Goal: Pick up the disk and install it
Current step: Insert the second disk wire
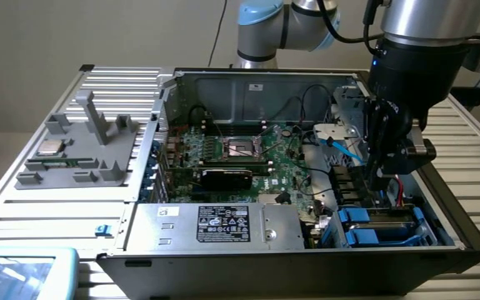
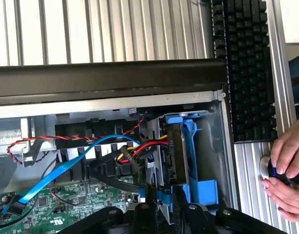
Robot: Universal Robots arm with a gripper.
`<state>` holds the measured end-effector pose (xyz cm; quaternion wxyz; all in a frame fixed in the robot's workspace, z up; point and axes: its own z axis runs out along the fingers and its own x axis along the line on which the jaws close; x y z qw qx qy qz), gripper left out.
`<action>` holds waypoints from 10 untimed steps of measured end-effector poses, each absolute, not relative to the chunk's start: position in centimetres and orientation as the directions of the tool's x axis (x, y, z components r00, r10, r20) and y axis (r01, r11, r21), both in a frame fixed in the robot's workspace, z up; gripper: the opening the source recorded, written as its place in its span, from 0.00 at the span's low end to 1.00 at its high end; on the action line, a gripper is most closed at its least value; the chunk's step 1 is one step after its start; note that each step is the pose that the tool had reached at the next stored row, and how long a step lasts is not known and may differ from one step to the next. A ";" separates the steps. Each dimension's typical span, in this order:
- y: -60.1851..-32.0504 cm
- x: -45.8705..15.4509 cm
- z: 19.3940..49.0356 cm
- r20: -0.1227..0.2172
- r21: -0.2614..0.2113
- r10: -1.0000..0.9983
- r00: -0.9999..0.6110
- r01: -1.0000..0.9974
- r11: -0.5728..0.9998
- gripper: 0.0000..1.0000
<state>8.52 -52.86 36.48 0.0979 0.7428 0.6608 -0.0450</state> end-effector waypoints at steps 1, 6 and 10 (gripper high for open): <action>-52.9 8.5 36.5 -0.196 0.086 0.973 0.123 0.990 -0.108 0.24; -52.9 8.5 36.5 -0.196 0.086 0.973 0.123 0.990 -0.108 0.24; -52.9 8.5 36.5 -0.196 0.086 0.973 0.123 0.990 -0.108 0.24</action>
